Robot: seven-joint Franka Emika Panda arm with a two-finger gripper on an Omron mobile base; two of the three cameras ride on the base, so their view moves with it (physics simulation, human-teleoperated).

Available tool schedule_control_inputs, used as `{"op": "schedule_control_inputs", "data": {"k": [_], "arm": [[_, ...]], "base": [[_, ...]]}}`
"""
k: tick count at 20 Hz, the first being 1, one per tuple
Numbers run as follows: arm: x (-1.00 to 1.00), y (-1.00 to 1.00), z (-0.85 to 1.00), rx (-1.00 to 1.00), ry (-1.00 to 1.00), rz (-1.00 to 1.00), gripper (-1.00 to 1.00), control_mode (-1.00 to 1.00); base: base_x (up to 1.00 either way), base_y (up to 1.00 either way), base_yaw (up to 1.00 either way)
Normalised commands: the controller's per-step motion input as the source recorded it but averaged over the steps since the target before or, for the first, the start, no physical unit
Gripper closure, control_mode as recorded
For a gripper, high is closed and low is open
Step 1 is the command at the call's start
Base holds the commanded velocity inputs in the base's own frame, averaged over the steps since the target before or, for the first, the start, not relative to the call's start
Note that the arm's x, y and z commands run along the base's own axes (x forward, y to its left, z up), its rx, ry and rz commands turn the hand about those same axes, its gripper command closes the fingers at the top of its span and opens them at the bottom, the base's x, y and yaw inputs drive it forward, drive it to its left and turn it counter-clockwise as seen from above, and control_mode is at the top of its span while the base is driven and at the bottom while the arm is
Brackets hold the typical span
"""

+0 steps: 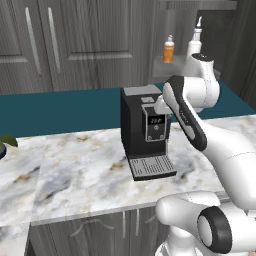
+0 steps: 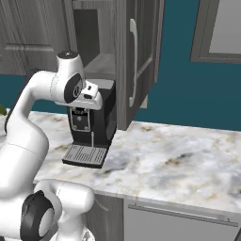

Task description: Locate and retrieve the spray and soap dispenser from the cabinet. Place them next to the sink.

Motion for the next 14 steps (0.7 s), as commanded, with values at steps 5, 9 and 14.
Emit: {"op": "schedule_control_inputs", "data": {"k": [5,9,14], "arm": [[-0.14,0.02,0.02,-0.02,-0.05,-0.03,-1.0,-1.0],[-0.22,0.0,0.14,-0.09,-0.04,-0.15,-1.0,-1.0],[-0.13,0.0,0.31,-0.12,-0.02,-0.17,-1.0,-1.0]], "base": [[0.0,0.0,0.0],[0.0,0.0,0.0],[0.0,0.0,0.0]]}}
